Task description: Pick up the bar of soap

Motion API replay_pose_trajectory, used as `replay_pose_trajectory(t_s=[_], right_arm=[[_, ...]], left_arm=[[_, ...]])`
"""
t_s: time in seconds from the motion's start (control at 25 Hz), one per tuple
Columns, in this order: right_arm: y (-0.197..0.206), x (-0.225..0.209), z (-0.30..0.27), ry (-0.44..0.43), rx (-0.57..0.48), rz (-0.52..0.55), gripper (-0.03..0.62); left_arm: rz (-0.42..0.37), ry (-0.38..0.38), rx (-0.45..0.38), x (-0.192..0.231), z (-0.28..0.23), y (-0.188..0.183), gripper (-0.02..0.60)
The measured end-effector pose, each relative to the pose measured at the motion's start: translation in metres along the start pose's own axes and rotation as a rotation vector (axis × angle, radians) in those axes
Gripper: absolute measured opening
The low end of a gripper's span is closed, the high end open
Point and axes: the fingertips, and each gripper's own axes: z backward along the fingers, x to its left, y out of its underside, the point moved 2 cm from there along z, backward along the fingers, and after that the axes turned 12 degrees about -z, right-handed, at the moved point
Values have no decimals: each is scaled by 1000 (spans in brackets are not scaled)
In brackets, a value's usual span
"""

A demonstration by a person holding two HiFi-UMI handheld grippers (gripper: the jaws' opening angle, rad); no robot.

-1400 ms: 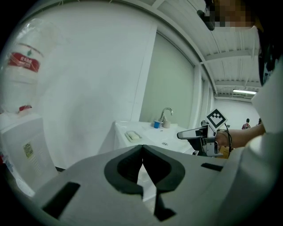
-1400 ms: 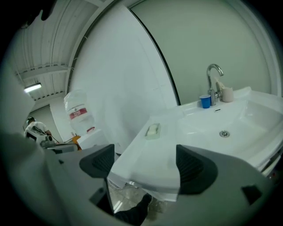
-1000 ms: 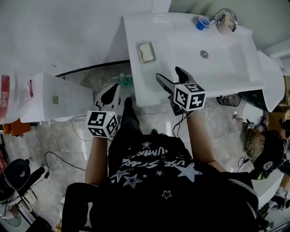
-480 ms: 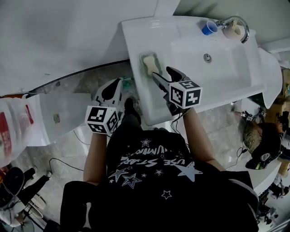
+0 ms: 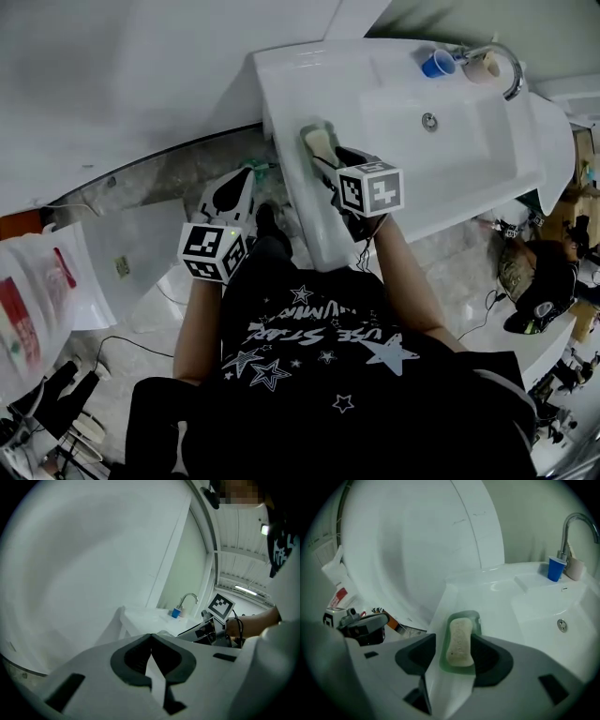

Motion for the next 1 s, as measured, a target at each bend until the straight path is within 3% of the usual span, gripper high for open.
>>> replay_pose_trajectory(t_s=[0.64, 1.0], right_arm=[[2, -11, -24, 281, 168, 108, 210], [2, -13, -33, 331, 285, 103, 201]], left_arm=[[22, 72, -5, 33, -11, -1, 9], [15, 81, 3, 46, -13, 0, 9]])
